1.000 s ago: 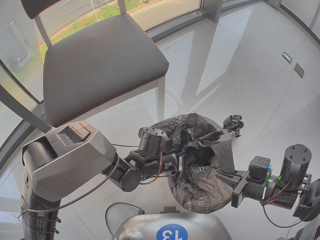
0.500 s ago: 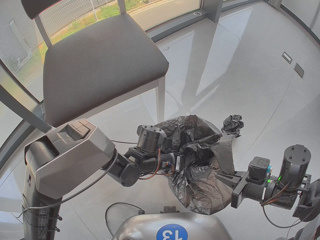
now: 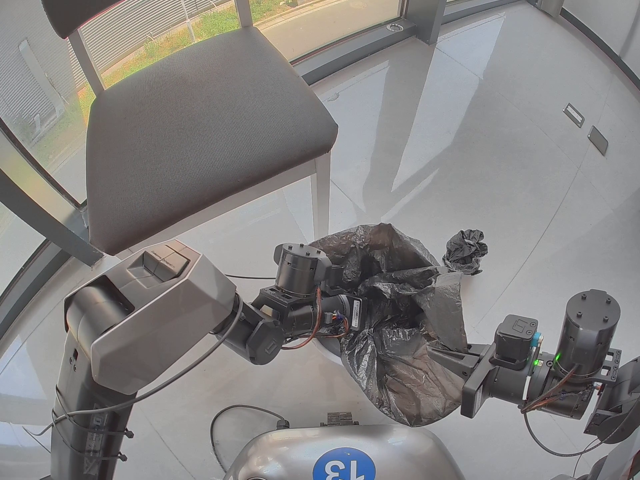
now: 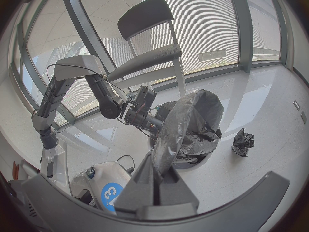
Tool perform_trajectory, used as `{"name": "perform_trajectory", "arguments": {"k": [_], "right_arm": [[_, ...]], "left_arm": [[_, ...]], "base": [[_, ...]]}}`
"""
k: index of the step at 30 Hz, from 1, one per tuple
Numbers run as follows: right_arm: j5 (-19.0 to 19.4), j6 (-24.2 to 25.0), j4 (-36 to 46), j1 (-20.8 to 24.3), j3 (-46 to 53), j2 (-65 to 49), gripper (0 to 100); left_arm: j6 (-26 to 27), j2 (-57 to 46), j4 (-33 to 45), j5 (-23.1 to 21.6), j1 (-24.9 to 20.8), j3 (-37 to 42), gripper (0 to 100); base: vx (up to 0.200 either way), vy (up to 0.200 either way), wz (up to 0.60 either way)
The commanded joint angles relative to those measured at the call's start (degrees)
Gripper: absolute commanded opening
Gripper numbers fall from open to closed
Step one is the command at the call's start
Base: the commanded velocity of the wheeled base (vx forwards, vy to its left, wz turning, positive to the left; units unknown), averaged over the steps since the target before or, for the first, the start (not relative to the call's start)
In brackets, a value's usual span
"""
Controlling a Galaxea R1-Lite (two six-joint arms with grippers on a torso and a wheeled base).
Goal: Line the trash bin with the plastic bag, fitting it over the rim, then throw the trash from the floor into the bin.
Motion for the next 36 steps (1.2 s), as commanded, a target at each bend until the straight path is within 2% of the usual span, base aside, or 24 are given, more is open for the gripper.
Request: {"name": "perform_trajectory", "arguments": {"k": [1,5,10,12,18,23,29,36], "right_arm": [[0.0,0.0,0.0,0.0,-0.1,0.1,0],[0.0,0.2,0.0,-0.1,0.1,0.1,0],[0.0,0.8,0.0,-0.4,0.9,0.1,0],[0.0,1.0,0.0,-0.8,1.3,0.1,0],[-0.1,1.5,-0.2,-1.9,2.6,0.0,0],[0.0,1.7,-0.8,-2.7,4.5,-0.1,0],[0.0,1.7,-1.0,-2.8,5.0,0.0,0],[0.0,1.7,-1.0,-3.1,5.9,0.3,0]], "left_arm": [[-0.2,0.5,-0.2,0.1,0.1,-0.3,0],[-3.0,-1.8,0.0,0.2,0.0,-1.1,0],[-11.6,-5.6,2.0,0.4,-1.8,-4.6,0],[-13.0,-7.0,3.6,0.3,-2.7,-4.8,0],[-19.4,-11.0,4.1,0.5,-4.8,-2.3,0],[-23.7,-14.1,3.9,3.3,-4.8,2.9,0],[-26.0,-17.7,3.7,6.3,-3.7,8.0,0],[-27.8,-23.6,3.9,6.6,-3.2,11.3,0]], "base": [[0.0,0.0,0.0],[0.0,0.0,0.0],[0.0,0.0,0.0],[0.0,0.0,0.0],[0.0,0.0,0.0],[0.0,0.0,0.0],[0.0,0.0,0.0],[0.0,0.0,0.0]]}}
